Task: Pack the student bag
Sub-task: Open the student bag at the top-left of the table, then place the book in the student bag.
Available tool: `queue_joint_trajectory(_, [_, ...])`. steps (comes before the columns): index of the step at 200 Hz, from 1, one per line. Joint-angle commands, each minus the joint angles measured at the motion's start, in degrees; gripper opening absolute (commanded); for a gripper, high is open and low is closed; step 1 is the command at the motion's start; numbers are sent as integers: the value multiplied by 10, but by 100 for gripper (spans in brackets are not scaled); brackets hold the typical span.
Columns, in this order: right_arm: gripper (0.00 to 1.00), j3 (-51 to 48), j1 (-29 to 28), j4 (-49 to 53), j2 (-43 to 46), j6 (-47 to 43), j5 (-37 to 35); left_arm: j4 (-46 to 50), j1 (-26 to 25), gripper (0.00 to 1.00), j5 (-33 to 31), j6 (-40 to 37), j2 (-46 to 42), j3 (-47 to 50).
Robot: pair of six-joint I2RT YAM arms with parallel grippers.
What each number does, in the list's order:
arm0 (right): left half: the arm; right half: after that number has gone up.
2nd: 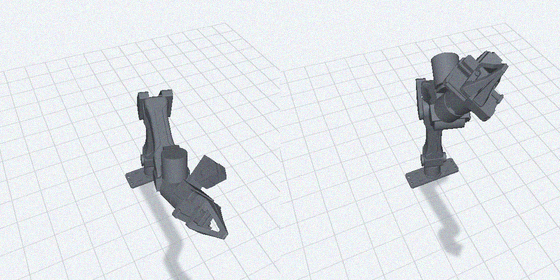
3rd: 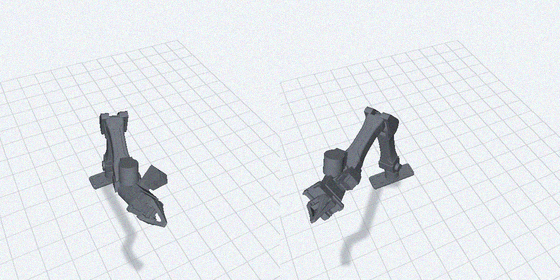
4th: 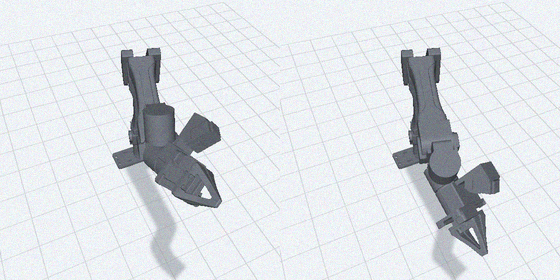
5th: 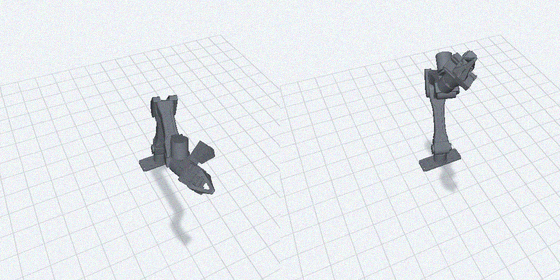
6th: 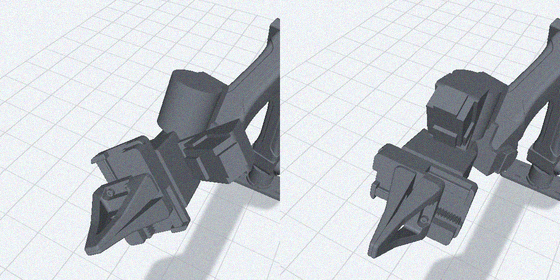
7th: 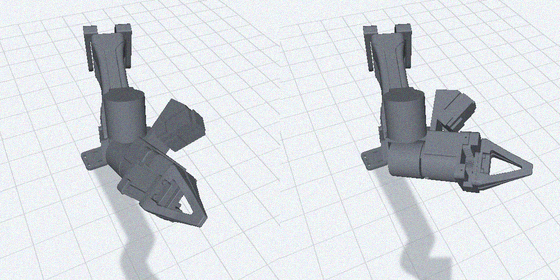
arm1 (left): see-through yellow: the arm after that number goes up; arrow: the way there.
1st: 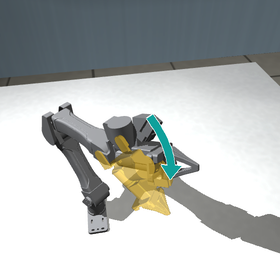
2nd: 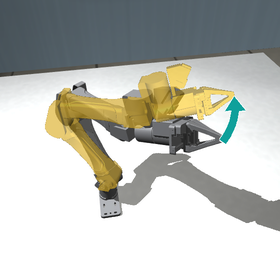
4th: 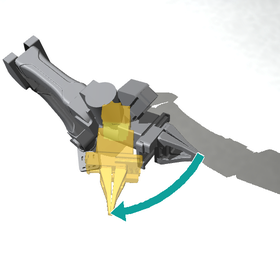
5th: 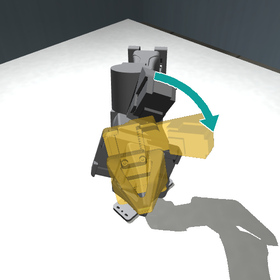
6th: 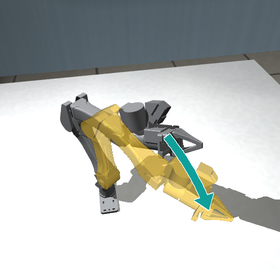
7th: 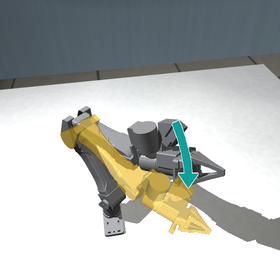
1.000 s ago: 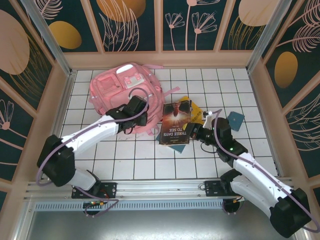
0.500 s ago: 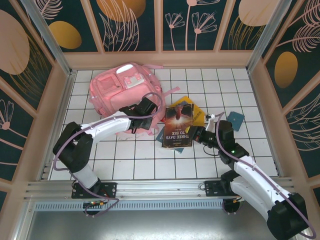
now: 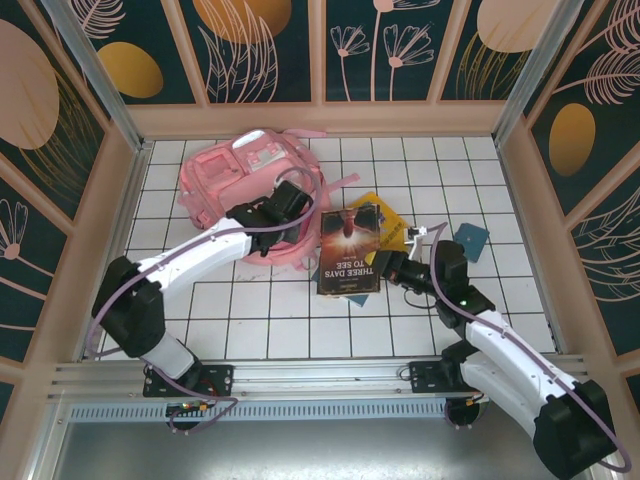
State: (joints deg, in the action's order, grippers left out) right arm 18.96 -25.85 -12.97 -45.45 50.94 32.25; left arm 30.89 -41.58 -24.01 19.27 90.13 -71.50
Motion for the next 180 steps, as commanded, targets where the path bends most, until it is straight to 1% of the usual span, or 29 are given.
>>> queue_joint_trajectory(1, [0,14,-20,-103,-26,15,30,9,2,0,-49,21,-42,-36])
queue_joint_trajectory(28, [0,43,-52,-140,-89,10,23,5,2,0,-46,19,-65,-42])
queue_joint_trajectory(42, [0,63,-80,-159,-128,10,21,3,3,0,-46,16,-74,-40])
queue_joint_trajectory(66, [0,102,-102,-205,-202,16,34,-3,2,0,-38,12,-85,-32])
queue_joint_trajectory(88, [0,135,-106,-252,-268,35,58,-11,2,0,-27,8,-96,-23])
queue_joint_trajectory(112, [0,186,-109,-269,-331,38,79,-26,2,0,-24,-1,-116,-13])
queue_joint_trajectory(161, [0,294,-109,-265,-447,32,125,-32,3,0,-9,-17,-133,-15])
queue_joint_trajectory(180, [0,324,-110,-260,-486,35,135,-33,3,0,-16,-21,-140,-16])
